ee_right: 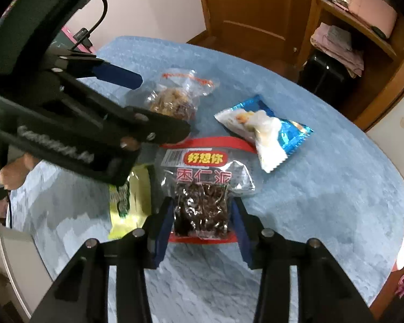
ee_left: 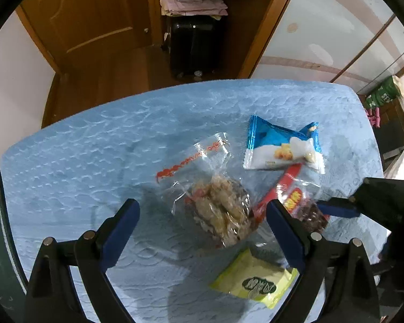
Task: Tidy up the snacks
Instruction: 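Grasp the clear nut bag with the left tool while the right tool grasps the red-labelled nut bag, then carry both nut bags over the white tray and open both tools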
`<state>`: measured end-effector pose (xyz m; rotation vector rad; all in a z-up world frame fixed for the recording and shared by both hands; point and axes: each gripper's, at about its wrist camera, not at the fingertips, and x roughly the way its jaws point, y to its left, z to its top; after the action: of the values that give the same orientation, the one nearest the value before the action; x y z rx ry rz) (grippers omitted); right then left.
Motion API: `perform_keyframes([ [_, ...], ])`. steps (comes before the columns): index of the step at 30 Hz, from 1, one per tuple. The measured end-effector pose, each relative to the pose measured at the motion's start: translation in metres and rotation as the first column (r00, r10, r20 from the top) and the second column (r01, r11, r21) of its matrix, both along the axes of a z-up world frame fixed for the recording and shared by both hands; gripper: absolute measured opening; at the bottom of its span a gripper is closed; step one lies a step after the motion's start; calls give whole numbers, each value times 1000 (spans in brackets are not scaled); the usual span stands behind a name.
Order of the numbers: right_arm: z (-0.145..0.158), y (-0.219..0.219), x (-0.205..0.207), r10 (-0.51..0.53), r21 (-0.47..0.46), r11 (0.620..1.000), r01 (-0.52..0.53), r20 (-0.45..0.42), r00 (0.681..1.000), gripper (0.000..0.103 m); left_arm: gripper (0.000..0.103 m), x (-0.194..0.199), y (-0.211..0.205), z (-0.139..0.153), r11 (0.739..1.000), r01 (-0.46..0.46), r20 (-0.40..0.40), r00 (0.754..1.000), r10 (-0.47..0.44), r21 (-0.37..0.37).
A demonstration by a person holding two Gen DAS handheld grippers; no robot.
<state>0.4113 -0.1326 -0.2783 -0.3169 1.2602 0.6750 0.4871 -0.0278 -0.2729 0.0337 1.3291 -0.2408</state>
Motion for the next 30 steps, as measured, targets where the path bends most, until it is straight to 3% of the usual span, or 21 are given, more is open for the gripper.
perform_keyframes([
  [5,-2,-3,-1,-28,9,1000,28,4,1000,44,94,-1,-6,-15,1000,-14,-10,1000,14,-2],
  [8,-4,5,-5,-23,-7,1000,24,32,999,53,90,-4,-6,-15,1000,5,28,1000,-5,1],
  [12,-8,24,-15,20,-69,997,-14,96,995,69,66,-8,-3,-8,1000,12,54,998,-12,-11],
  [14,-10,29,-18,27,-92,996,-15,125,992,70,62,-9,1,-7,1000,5,56,998,-4,-20],
  [16,-9,25,-15,4,-75,997,5,117,993,65,43,-13,5,-4,1000,9,71,997,-8,-14],
  [20,-5,12,-16,-34,-53,998,40,119,992,43,43,-17,14,-6,1000,1,71,997,0,-25],
  [25,-1,0,-30,-53,-44,997,58,107,993,40,42,-40,18,0,999,34,62,997,-35,14],
  [30,8,-6,-51,-38,-73,996,46,116,993,40,42,-77,21,28,996,79,85,993,-83,39],
])
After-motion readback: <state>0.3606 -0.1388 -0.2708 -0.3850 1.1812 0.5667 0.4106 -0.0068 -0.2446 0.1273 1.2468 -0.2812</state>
